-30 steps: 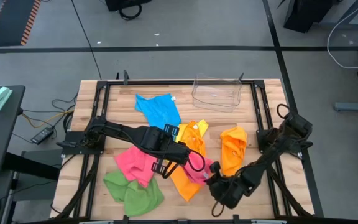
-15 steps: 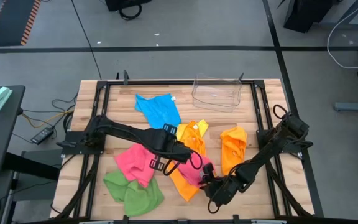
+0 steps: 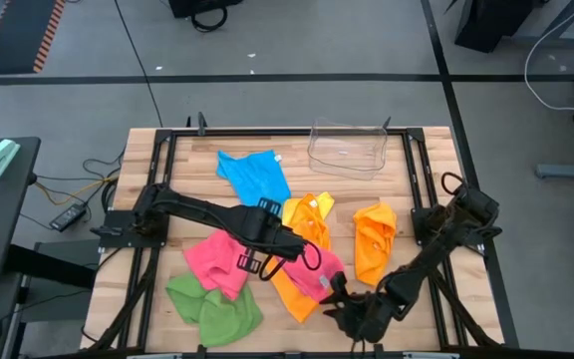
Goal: Fold microfiber towels
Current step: Fold the top pink microfiber cloth
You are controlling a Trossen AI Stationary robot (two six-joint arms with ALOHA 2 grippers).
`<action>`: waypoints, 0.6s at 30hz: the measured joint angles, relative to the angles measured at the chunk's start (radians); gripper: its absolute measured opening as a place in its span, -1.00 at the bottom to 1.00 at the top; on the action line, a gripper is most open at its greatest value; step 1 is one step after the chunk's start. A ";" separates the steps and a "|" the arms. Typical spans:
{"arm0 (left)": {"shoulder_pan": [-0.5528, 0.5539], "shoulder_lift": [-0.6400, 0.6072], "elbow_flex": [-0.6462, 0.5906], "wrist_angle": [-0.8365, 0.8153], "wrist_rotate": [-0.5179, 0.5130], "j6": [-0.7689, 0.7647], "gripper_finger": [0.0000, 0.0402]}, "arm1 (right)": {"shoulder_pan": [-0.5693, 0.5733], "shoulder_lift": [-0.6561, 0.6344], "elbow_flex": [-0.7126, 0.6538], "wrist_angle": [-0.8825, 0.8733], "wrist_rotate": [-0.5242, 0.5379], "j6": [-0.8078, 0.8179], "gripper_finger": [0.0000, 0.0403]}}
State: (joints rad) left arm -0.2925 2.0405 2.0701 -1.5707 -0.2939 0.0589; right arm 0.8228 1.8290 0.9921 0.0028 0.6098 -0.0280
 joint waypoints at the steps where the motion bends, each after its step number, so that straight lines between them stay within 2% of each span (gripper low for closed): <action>1: -0.002 -0.003 0.000 0.000 0.000 -0.001 -0.96 | 0.004 0.000 0.000 0.014 -0.002 -0.007 -0.26; 7: 0.009 -0.016 0.000 0.000 -0.001 -0.012 -0.86 | -0.018 0.044 0.002 0.100 -0.027 -0.040 -0.27; 11: 0.020 -0.016 0.000 -0.001 0.000 -0.025 -0.90 | -0.057 0.121 0.023 0.113 -0.038 -0.036 -0.28; 18: 0.022 -0.016 0.000 0.000 0.000 -0.021 -0.93 | -0.085 0.142 0.077 -0.064 0.113 0.078 -0.28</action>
State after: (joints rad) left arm -0.2707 2.0243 2.0701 -1.5707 -0.2935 0.0376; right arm 0.7374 1.9711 1.0689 -0.0617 0.7230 0.0499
